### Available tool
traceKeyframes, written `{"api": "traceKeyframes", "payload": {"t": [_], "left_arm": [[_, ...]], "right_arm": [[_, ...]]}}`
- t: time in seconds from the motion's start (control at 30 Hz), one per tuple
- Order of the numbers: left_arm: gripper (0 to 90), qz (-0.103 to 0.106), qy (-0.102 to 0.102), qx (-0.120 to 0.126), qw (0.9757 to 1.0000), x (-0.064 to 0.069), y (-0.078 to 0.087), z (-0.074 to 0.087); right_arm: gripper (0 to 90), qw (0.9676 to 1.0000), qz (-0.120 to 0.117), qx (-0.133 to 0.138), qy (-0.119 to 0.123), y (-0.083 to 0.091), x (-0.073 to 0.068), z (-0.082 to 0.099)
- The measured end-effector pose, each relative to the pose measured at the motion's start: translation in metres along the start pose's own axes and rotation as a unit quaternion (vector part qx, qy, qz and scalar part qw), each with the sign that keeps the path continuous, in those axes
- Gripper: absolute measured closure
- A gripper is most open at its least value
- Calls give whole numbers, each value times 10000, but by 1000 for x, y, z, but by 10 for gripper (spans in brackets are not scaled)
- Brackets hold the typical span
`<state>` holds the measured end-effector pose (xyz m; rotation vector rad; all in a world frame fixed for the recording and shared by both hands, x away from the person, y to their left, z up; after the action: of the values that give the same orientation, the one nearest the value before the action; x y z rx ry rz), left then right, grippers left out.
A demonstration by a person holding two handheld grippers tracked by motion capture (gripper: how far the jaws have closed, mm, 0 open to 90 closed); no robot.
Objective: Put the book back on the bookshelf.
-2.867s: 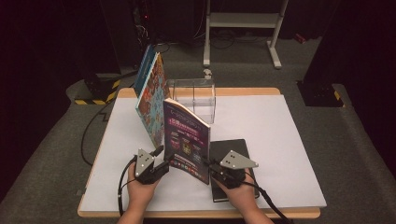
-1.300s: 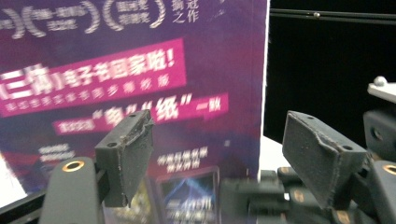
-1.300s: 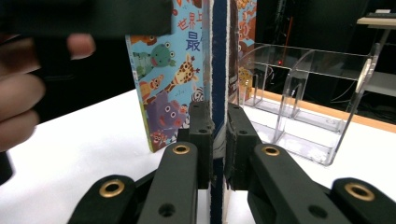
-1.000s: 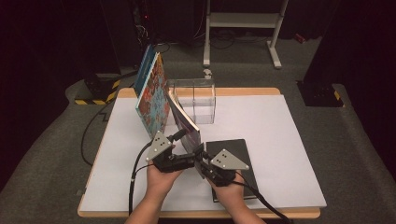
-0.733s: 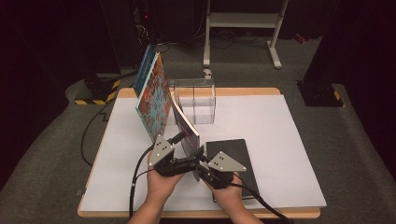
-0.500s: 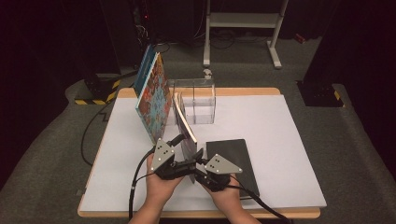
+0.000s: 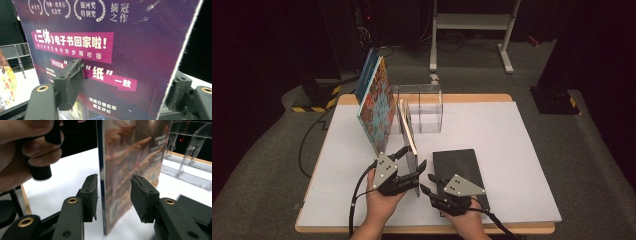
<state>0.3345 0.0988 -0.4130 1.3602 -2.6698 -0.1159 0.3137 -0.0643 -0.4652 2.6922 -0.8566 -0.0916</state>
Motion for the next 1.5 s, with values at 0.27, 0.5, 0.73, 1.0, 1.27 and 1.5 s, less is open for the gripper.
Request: {"api": "traceKeyframes", "payload": {"t": [0.27, 0.5, 0.73, 1.0, 1.27, 1.5], "left_arm": [[376, -170, -263, -16, 9995, 4, 7, 0], [468, -537, -461, -103, 9974, 6, 18, 0], [564, -618, -475, -215, 9967, 0, 29, -1], [783, -740, -466, -312, 9957, -17, 37, -4], [804, -612, -460, -326, 9965, -24, 35, -6], [735, -464, -271, -492, 9973, -30, 19, -9]], "right_arm": [[543, 9988, 477, -130, 42, 39, 35, 13], [548, 9960, 818, -113, -340, 58, 73, 33], [553, 9945, 877, -3, -566, 65, 84, 36], [554, 9941, 901, -32, -610, 64, 85, 38], [554, 9933, 927, 0, -697, 66, 88, 39], [553, 9933, 906, 11, -721, 67, 88, 39]]}}
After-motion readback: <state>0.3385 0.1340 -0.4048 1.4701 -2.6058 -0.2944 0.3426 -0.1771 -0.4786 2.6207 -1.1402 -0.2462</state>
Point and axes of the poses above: each handheld gripper's, and its own axes: y roughly backward along the jaws, z roughly out of its underside, x roughly to its right, the point moved 4 cm from there along -y, roughly forward along the jaws, and after that the axes turned 4 degrees about y, right-handed, at the moved point
